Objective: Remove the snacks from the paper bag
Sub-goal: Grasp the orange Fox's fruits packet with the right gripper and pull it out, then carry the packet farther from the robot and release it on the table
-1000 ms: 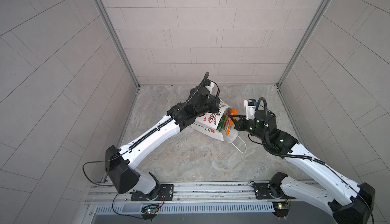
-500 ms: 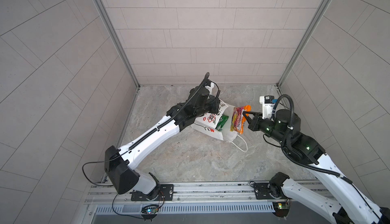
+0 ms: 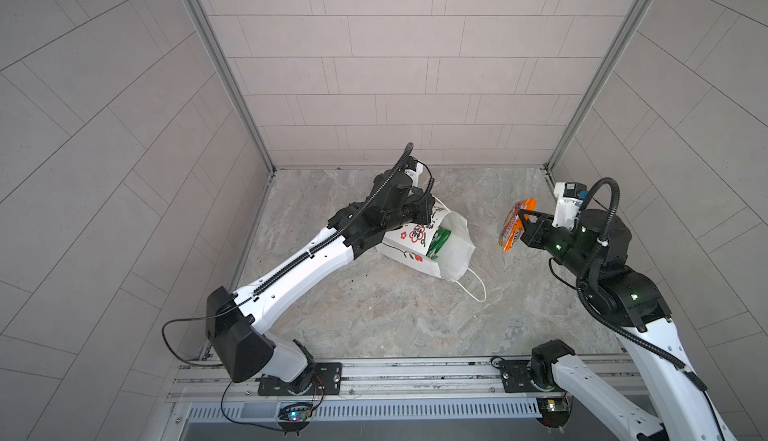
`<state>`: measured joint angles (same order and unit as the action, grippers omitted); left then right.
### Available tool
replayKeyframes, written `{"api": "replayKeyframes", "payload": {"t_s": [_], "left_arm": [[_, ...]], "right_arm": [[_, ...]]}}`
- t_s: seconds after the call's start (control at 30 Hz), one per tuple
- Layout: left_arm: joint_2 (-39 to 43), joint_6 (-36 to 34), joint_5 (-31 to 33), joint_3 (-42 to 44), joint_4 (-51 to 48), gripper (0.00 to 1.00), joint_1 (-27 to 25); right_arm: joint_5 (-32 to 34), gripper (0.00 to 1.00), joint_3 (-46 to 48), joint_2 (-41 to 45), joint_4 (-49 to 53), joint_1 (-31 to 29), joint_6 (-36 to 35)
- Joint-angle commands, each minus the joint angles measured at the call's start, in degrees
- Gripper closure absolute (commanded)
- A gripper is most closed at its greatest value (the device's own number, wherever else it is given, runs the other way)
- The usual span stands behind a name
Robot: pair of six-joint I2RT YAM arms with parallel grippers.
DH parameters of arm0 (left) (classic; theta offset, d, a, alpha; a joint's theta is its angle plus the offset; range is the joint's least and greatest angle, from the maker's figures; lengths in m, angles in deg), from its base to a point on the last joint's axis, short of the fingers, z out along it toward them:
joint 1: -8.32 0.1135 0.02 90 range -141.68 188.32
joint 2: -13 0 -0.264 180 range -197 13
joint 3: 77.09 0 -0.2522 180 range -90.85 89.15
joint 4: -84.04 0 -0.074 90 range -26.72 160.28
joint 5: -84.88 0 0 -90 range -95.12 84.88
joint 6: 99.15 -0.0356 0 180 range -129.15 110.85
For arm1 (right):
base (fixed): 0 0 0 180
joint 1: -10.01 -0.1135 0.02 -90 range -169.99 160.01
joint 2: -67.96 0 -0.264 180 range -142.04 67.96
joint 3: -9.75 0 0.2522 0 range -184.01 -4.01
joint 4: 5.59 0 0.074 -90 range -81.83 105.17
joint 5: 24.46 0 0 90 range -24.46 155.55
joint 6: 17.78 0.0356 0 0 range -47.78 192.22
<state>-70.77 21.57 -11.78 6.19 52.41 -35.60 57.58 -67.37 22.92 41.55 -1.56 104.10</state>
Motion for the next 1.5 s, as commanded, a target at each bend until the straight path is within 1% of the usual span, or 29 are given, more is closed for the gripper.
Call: {"api": "replayKeyframes", "payload": {"t_s": [0.0,0.1,0.2,0.27,0.43,0.5,0.57,0.63,0.7,0.73,0.83,1.07,1.27,1.47], "left_arm": [[1.7,-1.0,-0.5,0.2,0.4,1.0,-0.2],[1.7,-1.0,-0.8,0.2,0.4,1.0,-0.1],[1.7,-1.1,-1.1,0.3,0.4,1.0,-0.1],[1.7,-1.1,-1.2,0.2,0.6,1.0,-0.1],[1.8,-1.3,-1.8,-0.2,0.4,1.0,-0.1],[1.8,-1.4,-1.9,-0.2,0.4,1.0,-0.1],[1.7,-1.4,-2.3,-0.1,0.4,1.0,-0.1],[1.7,-1.2,-2.6,-0.1,0.5,1.0,-0.1],[1.7,-1.2,-2.8,-0.1,0.5,1.0,-0.1],[1.7,-1.1,-3.0,-0.3,0.4,1.0,-0.1],[1.8,-1.4,-3.1,-0.2,0.1,1.0,-0.1],[2.1,-1.5,-3.2,0.0,-0.2,1.0,-0.2],[2.2,-1.4,-3.5,0.0,-0.2,1.0,-0.2],[2.1,-1.4,-3.8,-0.3,-0.2,1.0,-0.1]], "right_arm": [[-4.0,1.0,0.3,-3.5,-3.0,3.7,-2.1],[-7.0,1.0,1.0,-8.1,-6.7,7.1,-2.9],[-9.7,1.0,2.5,-12.8,-12.8,10.3,-2.4],[-12.1,1.0,2.0,-17.2,-16.1,11.7,-2.3],[-18.4,1.0,-0.4,-27.8,-25.4,13.0,-1.3],[-19.9,1.0,-1.5,-31.6,-28.9,13.1,-0.5],[-22.1,1.0,-2.6,-35.8,-33.0,13.5,1.0],[-26.6,1.0,-4.3,-40.8,-38.3,14.1,3.9],[-29.8,1.0,-5.6,-45.2,-42.7,14.7,7.4],[-31.0,1.0,-6.0,-47.3,-45.6,14.9,9.0],[-32.8,1.0,-7.7,-52.3,-48.5,15.6,11.2],[-34.8,1.0,-10.1,-60.5,-48.0,18.1,10.4],[-35.0,1.0,-11.2,-65.1,-41.8,20.8,6.1],[-28.5,1.0,-13.1,-65.5,-31.1,21.5,-1.6]]}}
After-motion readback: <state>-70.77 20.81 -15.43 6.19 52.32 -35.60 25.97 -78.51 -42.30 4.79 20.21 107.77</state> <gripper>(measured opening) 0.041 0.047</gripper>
